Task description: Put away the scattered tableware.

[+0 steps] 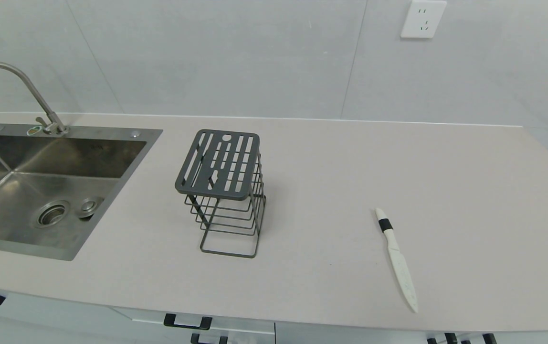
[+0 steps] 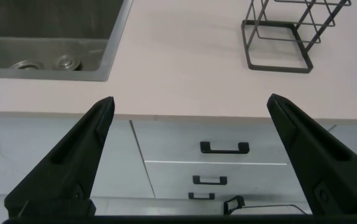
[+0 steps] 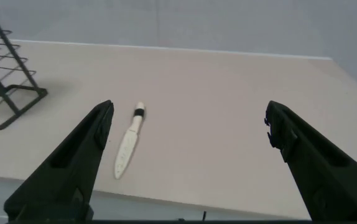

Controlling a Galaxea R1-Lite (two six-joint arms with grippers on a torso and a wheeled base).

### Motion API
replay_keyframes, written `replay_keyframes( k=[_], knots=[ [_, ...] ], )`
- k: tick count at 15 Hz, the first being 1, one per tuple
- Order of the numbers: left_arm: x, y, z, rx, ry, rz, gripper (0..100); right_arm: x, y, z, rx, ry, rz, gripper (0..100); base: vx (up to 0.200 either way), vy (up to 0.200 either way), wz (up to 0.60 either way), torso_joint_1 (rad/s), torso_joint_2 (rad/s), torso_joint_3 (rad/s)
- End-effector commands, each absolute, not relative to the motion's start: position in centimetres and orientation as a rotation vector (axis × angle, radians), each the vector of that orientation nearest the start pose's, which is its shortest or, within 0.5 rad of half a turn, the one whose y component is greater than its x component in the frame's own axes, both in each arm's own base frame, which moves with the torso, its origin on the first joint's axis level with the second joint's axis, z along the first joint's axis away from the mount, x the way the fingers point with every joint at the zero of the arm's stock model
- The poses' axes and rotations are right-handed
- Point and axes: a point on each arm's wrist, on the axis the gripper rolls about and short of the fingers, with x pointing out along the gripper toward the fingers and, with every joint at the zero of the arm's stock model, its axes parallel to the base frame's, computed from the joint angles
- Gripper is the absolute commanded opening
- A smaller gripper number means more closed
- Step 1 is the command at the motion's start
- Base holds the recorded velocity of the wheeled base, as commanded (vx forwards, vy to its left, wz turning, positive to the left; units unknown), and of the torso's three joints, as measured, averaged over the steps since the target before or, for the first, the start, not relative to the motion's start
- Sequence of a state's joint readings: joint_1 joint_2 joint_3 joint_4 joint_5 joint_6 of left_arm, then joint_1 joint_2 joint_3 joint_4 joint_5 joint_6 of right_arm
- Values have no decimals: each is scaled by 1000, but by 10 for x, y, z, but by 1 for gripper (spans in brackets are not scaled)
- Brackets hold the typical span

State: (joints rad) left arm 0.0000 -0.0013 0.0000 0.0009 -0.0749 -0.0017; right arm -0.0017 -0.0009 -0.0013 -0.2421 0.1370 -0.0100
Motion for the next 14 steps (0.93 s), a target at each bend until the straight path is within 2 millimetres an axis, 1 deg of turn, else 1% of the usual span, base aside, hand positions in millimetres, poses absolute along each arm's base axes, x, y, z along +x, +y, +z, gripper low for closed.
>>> replay_keyframes(
  k=[1,4,6,7,9,11,12,14],
  knots=[
    [-23,-2,75,-3,2,-75,100,-30,5,112,-37,-278,211,100,0,0,0,0,0,0],
    [-23,-2,75,-3,0,-77,100,-16,6,157,-43,-212,307,100,0,0,0,0,0,0],
    [-23,-2,75,-3,0,-75,100,-4,7,174,-43,-169,396,100,0,0,0,0,0,0],
    [-23,-2,75,-3,0,-75,100,-1,7,178,-45,-161,414,100,0,0,0,0,0,0],
    [-23,-2,75,-2,2,-75,100,13,10,191,-41,-115,499,100,0,0,0,0,0,0],
    [-23,-2,75,-2,2,-75,100,22,12,199,-37,-88,540,100,0,0,0,0,0,0],
    [-23,-2,75,-2,0,-75,100,23,12,199,-37,-83,543,100,0,0,0,0,0,0],
    [-23,-2,75,-2,2,-75,100,36,18,210,-33,-52,607,100,0,0,0,0,0,0]
  ],
)
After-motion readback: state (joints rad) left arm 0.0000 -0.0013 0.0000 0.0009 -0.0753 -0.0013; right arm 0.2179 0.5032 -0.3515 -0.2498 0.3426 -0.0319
